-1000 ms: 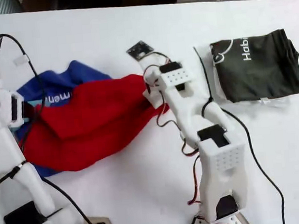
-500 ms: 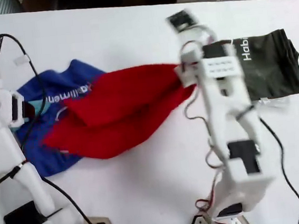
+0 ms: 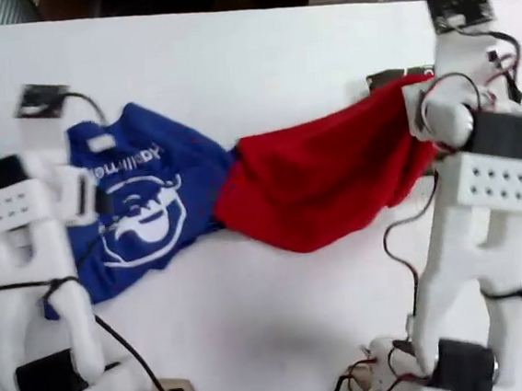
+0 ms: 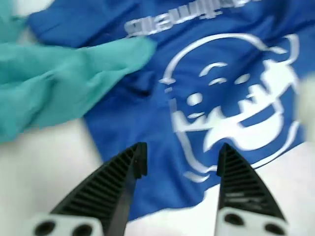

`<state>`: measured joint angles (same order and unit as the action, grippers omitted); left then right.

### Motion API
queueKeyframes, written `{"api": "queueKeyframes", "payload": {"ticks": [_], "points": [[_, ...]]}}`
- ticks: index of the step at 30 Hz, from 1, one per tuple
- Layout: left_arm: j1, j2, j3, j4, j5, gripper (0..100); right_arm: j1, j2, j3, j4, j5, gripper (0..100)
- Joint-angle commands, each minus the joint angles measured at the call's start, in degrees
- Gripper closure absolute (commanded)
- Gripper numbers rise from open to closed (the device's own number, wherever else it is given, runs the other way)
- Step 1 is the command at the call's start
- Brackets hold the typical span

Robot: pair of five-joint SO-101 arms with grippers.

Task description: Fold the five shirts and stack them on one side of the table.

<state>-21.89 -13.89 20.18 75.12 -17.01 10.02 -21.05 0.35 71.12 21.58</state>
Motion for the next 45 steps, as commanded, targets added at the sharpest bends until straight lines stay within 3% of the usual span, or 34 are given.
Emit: {"api": "queueKeyframes", "payload": {"ticks": [1,8,12,20,22,25,33,39,45], "points": [[5.54,-0.26,4.62,-6.24,1.49,75,1.01,-7.25,1.32,-0.13,0.35,97.8],[8.88,-0.26,11.03,-9.05,0.7,75,0.66,-10.33,4.48,-0.13,0.35,97.8],[8.53,1.67,13.76,-10.99,-3.87,75,0.57,-10.68,4.48,-0.13,0.35,97.8],[1.32,19.25,5.41,-10.37,-10.37,76,0.57,-10.68,4.4,-0.04,0.35,97.8],[-1.14,22.59,1.63,-8.62,-11.6,80,0.57,-10.68,4.4,-0.04,0.35,97.8],[-6.24,26.02,-3.56,-7.56,-12.48,98,0.57,-10.68,4.4,0.22,0.35,97.8],[-26.9,28.13,-15.96,-7.21,-13.98,97,0.13,-10.24,4.48,0.22,0.09,97.8],[-44.31,28.13,-33.54,-3.87,-13.89,97,-4.0,-10.77,8.18,0.04,0.09,97.8],[-53.71,28.57,-46.55,-3.96,-13.8,97,-7.6,-10.77,8.7,-0.04,-0.09,97.8]]}}
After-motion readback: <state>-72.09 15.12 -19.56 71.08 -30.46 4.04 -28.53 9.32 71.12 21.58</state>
